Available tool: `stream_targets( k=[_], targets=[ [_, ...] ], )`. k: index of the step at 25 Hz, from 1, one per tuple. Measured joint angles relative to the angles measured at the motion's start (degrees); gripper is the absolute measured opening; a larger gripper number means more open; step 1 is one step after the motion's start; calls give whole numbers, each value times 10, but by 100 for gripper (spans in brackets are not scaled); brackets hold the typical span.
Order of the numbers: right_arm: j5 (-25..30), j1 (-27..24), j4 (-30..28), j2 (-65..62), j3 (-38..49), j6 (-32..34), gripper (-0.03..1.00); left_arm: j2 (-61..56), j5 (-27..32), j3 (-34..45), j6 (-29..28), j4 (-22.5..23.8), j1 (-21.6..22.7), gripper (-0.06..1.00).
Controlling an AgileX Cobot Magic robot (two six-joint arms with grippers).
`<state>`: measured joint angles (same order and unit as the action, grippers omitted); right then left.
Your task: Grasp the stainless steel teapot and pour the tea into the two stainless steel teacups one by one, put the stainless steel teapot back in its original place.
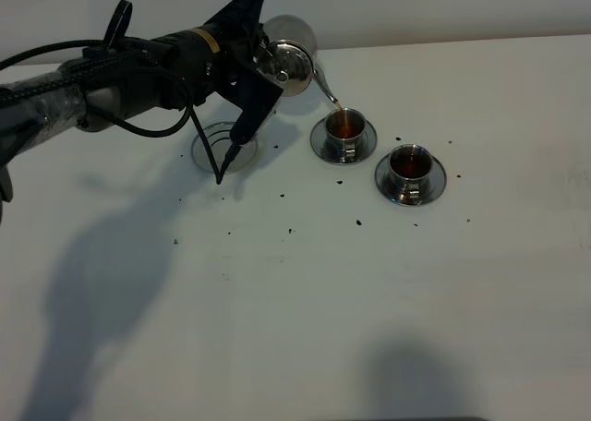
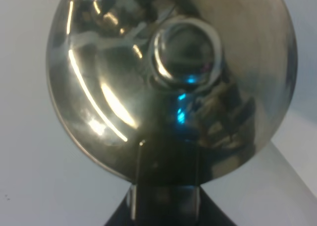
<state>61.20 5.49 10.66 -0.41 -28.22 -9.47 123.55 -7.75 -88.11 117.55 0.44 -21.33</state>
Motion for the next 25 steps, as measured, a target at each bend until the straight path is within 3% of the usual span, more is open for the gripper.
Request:
stream_targets(
  k=[25],
  targets=[
    [0,0,0,0,0,-1,51,0,-16,0,2,41,-6,16]
  ],
)
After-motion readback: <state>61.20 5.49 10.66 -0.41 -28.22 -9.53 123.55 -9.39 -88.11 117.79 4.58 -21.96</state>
